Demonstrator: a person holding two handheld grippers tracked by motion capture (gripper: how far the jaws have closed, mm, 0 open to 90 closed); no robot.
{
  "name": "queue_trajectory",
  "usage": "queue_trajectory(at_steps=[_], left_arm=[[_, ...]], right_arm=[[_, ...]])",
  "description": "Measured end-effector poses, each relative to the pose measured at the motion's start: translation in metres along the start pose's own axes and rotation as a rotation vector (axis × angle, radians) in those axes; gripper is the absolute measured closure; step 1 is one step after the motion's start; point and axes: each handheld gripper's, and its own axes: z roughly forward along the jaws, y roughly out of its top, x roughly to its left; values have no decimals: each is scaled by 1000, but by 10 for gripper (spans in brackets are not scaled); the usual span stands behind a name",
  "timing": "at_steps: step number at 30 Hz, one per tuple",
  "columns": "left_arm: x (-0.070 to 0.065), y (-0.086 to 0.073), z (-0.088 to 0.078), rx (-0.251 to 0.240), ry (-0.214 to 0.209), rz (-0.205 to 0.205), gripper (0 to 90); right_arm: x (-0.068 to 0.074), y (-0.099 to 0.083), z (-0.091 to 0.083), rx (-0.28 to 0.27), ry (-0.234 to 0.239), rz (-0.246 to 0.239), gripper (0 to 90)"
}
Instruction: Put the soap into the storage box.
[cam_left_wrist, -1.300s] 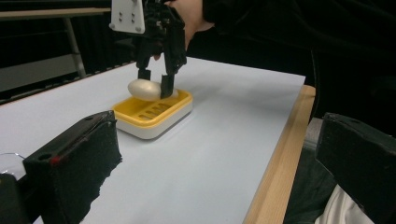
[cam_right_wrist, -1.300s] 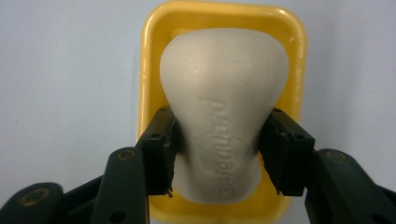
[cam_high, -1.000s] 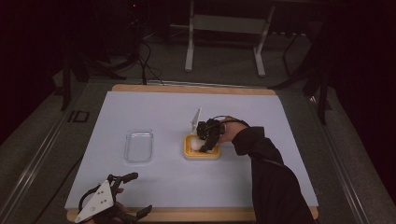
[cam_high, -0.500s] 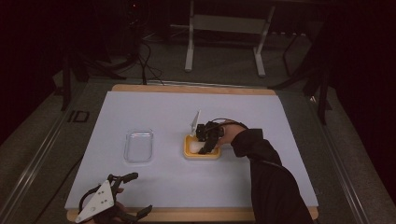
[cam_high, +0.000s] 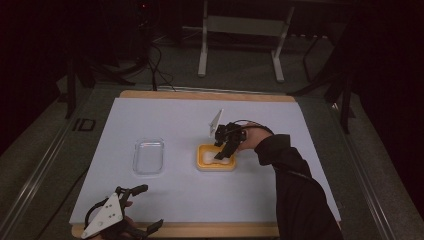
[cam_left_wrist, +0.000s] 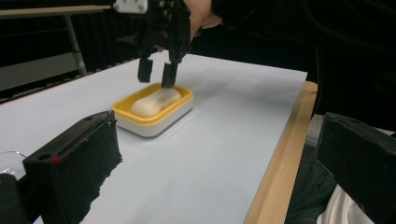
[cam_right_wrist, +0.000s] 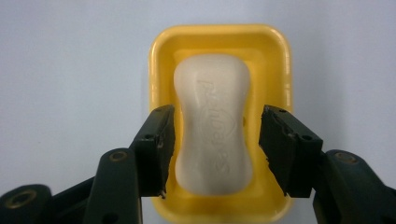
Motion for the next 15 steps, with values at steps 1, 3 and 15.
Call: queue_trajectory(at_steps=[1,3,15], left_arm=[[0,0,0,0,0,-1,1],[0,0,0,0,0,-3,1],[1,0,0,3,7,-9,1]], right_arm=[[1,-1,-3,-4,-6,2,444],[4,-3,-8,-18,-14,15,441],[9,-25,-30,-45,-137,266,169]])
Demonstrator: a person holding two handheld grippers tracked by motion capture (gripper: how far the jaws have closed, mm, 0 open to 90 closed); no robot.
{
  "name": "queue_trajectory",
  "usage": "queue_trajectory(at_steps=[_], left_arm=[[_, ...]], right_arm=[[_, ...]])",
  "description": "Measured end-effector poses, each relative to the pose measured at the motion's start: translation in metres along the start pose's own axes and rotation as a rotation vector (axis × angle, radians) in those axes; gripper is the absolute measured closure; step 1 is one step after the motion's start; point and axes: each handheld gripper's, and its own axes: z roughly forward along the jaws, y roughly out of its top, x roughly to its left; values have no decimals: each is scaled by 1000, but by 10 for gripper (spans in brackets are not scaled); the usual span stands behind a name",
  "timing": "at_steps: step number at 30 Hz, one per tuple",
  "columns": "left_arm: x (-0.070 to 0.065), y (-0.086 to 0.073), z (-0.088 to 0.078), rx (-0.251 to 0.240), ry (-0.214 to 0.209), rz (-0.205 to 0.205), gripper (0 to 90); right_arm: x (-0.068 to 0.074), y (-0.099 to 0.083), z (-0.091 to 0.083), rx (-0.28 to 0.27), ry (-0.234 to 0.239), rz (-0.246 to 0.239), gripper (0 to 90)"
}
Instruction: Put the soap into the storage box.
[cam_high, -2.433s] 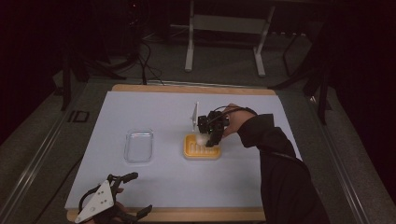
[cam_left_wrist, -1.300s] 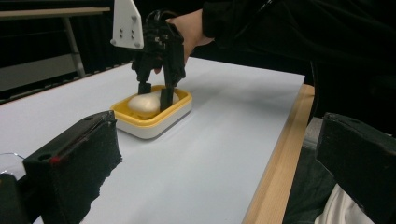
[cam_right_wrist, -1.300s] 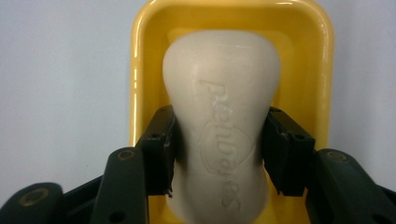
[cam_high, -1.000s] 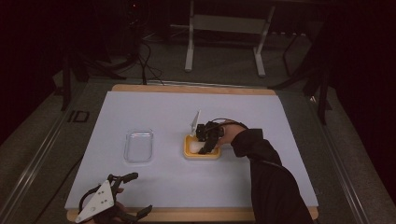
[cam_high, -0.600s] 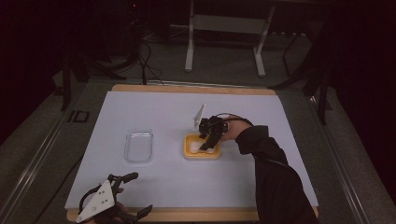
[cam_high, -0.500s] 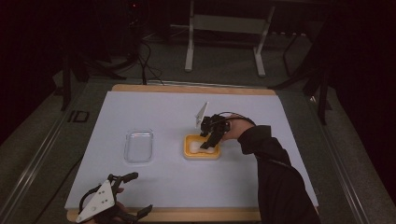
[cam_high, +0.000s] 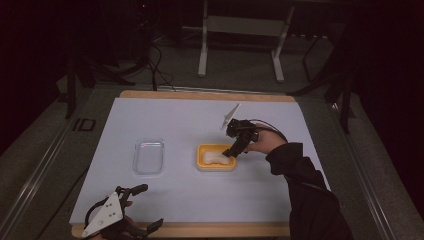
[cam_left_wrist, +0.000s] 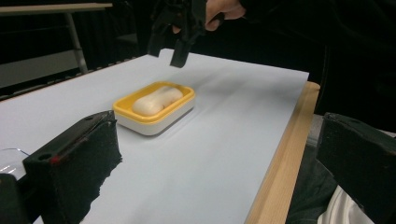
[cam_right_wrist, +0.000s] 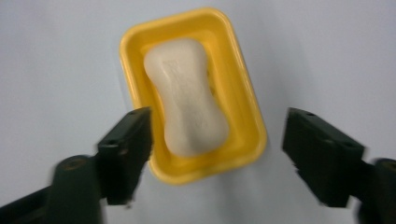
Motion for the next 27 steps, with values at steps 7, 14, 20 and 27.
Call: queue_trajectory(at_steps=[7,14,20,27], left_arm=[[0,0,0,3,0,-1,1],[0,0,1,5,1,-1,1],[0,0,1,5,0,-1,1],[0,-1,1,6,0,-3,1]], right_arm=[[-3,-17,-5,-10,-114,148,141],[0,-36,-4,-31,-178,229,145],[5,-49,-2,-68,-190,265,145],[14,-67,3,-96,-230,339,145]])
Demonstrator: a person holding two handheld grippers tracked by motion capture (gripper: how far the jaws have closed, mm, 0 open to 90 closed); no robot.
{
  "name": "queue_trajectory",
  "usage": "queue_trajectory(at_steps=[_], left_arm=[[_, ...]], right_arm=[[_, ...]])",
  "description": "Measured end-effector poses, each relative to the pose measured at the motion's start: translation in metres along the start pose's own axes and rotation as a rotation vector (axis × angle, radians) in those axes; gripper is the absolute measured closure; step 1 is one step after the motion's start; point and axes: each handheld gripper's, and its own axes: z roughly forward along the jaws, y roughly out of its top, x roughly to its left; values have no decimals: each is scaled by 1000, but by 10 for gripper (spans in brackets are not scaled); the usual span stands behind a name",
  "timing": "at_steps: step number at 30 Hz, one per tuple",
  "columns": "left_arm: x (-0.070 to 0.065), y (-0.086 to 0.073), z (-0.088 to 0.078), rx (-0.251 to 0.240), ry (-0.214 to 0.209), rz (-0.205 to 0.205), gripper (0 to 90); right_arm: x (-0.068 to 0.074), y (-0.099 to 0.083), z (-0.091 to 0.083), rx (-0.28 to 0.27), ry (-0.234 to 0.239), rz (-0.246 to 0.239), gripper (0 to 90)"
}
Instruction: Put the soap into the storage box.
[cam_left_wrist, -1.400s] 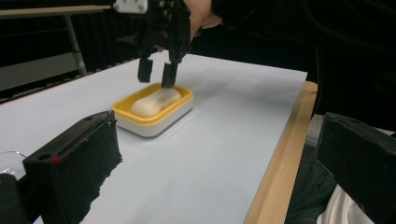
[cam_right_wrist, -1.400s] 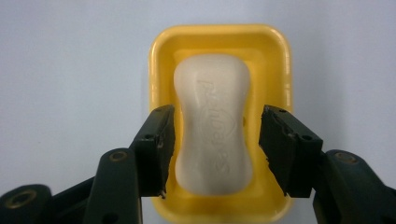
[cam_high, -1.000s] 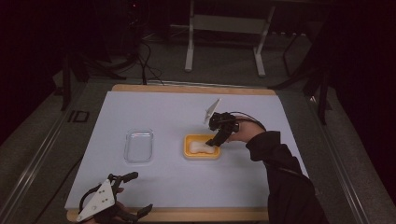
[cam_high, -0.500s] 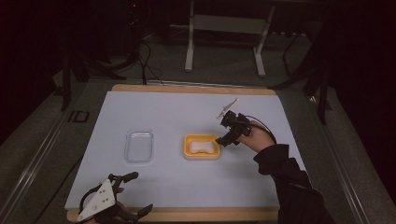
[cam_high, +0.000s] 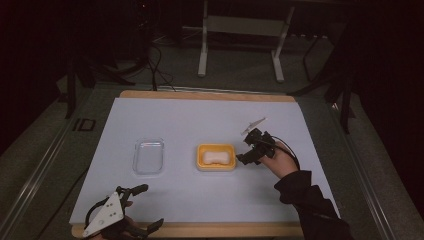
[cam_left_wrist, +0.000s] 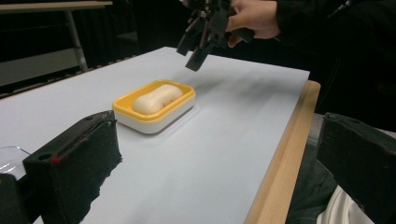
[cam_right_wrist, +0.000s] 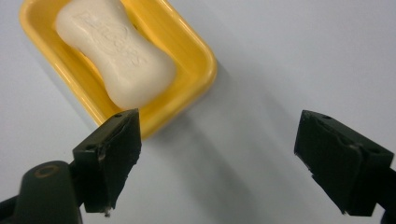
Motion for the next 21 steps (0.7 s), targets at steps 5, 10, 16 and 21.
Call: queue_trajectory(at_steps=[5,10,16,21], left_arm=[[0,0,1,2,0,-2,1],[0,0,1,4,1,-2,1],[0,-1,1,4,-1,-3,1],[0,-1,1,4,0,-5,1]], right_arm=[[1,-18,-1,-25,5,66,145],[5,-32,-1,-18,-10,87,145],[10,-49,0,-17,-4,129,142],[10,-60,-1,-30,-13,173,143]])
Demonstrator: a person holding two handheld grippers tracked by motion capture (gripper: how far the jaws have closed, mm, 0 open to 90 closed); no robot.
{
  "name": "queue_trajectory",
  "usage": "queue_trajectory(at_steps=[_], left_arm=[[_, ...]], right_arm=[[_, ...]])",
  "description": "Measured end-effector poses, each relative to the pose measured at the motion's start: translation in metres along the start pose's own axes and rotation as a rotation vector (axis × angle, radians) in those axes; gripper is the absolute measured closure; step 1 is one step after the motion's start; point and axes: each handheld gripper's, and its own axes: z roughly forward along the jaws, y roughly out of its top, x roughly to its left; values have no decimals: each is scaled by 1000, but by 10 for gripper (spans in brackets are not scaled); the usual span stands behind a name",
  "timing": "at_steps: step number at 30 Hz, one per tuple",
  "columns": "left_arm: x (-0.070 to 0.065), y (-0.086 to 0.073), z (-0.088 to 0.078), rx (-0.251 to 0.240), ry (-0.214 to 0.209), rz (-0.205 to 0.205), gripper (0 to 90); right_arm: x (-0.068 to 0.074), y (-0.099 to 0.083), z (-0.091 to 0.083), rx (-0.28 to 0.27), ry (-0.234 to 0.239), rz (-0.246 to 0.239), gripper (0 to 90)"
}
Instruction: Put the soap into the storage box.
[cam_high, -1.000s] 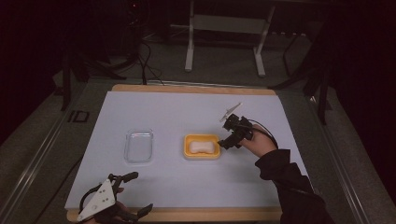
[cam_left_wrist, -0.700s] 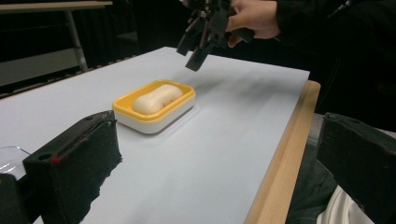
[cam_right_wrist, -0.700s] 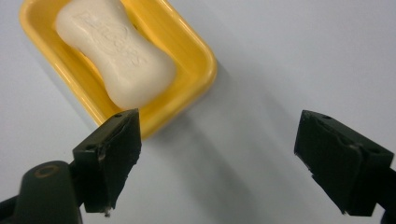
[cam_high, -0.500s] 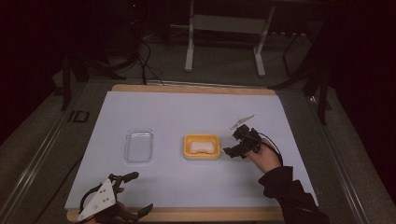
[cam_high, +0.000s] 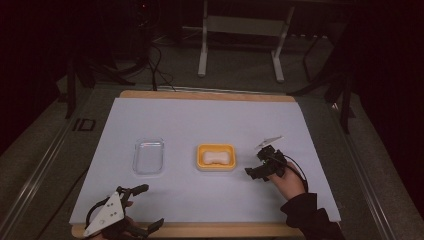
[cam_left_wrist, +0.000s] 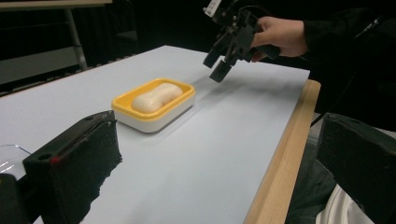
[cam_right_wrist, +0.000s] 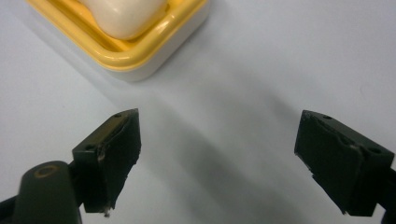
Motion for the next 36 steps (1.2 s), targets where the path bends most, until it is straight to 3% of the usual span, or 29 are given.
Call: queue_trajectory(at_steps=[10,14,24,36], left_arm=[[0,0,0,-4,-2,0,1],[-1,0,-1,-2,-5,3,1],[-1,1,-1,-3,-9,2,1],[-4,0,1,4,-18,5,1]], right_arm=[[5,-20,-12,-77,-23,59,143],[9,-27,-14,-73,-44,61,144],[13,-44,-24,-111,-48,97,144],[15,-55,-27,-124,-67,109,144]])
